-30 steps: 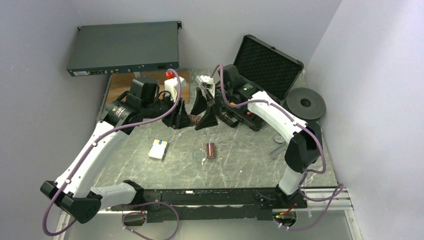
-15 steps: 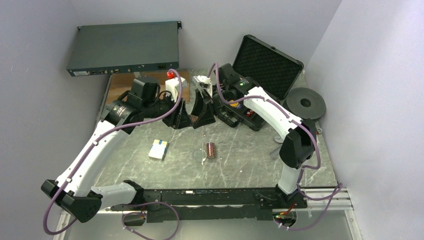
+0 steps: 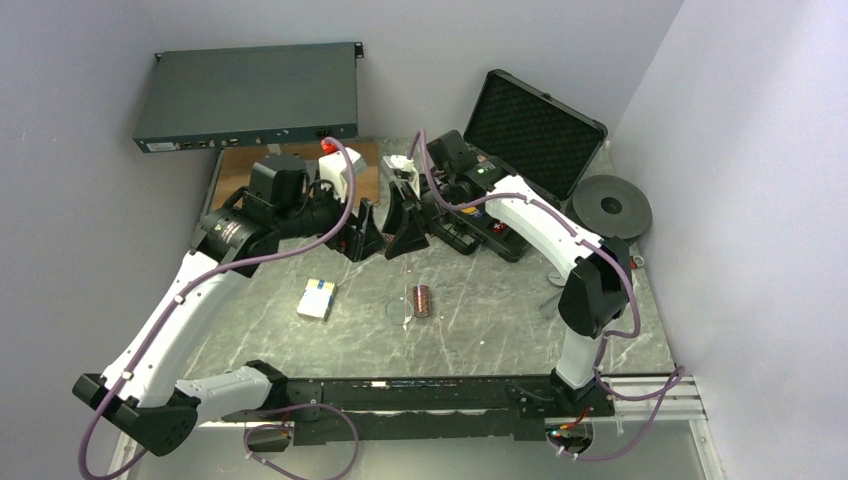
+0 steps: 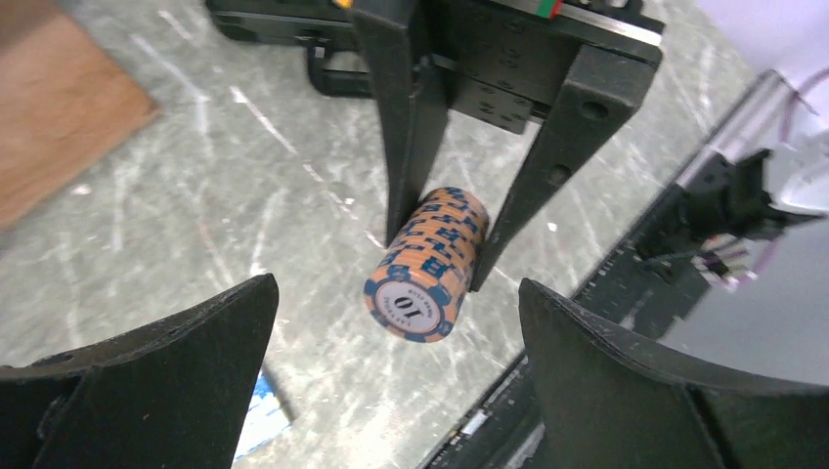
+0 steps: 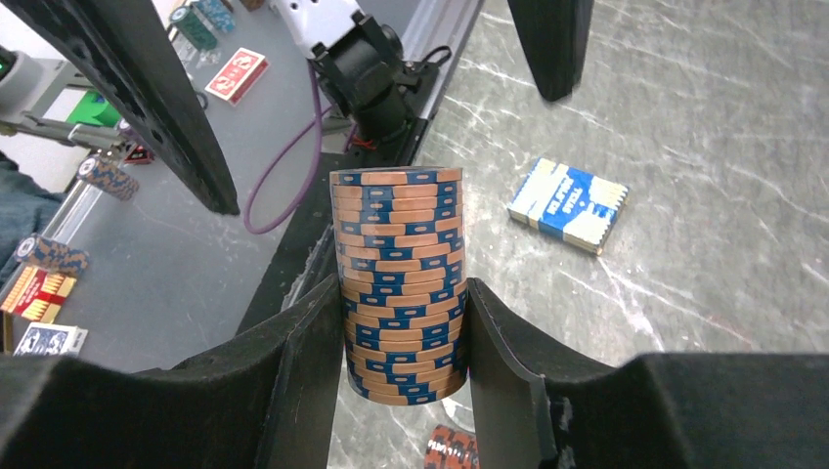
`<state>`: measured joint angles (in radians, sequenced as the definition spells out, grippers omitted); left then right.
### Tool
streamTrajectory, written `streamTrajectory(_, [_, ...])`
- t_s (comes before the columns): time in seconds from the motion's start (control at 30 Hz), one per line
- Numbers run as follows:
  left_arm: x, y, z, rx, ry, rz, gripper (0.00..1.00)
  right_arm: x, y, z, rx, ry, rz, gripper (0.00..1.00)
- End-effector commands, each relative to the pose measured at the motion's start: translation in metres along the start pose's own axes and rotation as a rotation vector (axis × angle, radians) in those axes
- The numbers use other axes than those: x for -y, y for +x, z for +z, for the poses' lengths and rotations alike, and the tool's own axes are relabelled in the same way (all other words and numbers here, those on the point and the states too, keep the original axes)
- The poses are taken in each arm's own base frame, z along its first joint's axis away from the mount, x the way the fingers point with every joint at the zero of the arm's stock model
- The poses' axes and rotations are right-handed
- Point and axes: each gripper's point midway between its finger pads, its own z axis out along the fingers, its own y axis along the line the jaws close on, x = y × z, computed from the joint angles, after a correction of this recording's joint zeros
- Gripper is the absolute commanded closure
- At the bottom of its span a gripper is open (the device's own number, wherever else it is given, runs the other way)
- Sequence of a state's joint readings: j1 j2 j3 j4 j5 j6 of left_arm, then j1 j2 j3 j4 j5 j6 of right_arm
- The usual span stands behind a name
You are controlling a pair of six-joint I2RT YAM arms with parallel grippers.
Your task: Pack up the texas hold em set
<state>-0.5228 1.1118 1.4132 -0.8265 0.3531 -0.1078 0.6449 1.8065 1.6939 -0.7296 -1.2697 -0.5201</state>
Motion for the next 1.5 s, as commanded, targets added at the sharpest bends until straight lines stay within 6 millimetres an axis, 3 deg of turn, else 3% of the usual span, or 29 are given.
streamTrajectory(0.0, [-0.038,-0.015,-0.012,0.094,-0.221,0.039,0.0,0.009,-0.033,-0.008,0.049,0.095,-0.08,1.0])
streamTrajectory(0.2, [-0.099,-0.002,-0.02,0.118,-0.558,0.04,0.0,0.068,-0.052,-0.029,0.118,0.424,0.068,1.0])
streamTrajectory(0.3, [-0.126,0.014,-0.019,0.145,-0.69,0.043,0.0,0.087,-0.064,-0.036,0.177,0.523,0.11,1.0])
streamTrajectory(0.43, [-0.145,0.034,-0.018,0.148,-0.757,0.0,0.0,0.11,-0.084,-0.049,0.273,0.66,0.194,1.0])
streamTrajectory(0.6, [-0.152,0.039,-0.025,0.174,-0.803,-0.015,0.0,0.148,-0.097,-0.087,0.44,0.955,0.339,1.0])
streamTrajectory(0.73, [-0.153,0.042,-0.029,0.18,-0.818,-0.01,0.01,0.168,-0.083,-0.121,0.581,1.19,0.507,1.0])
streamTrajectory(1.03, [-0.156,0.048,-0.027,0.148,-0.826,-0.013,0.02,0.179,-0.035,-0.181,0.792,1.586,0.773,1.0])
streamTrajectory(1.3, [-0.156,0.049,-0.026,0.144,-0.824,-0.008,0.03,0.187,-0.004,-0.209,0.927,1.805,0.931,1.0])
streamTrajectory(1.47, [-0.156,0.051,-0.024,0.136,-0.826,-0.008,0.03,0.202,0.011,-0.213,0.928,1.864,0.941,1.0])
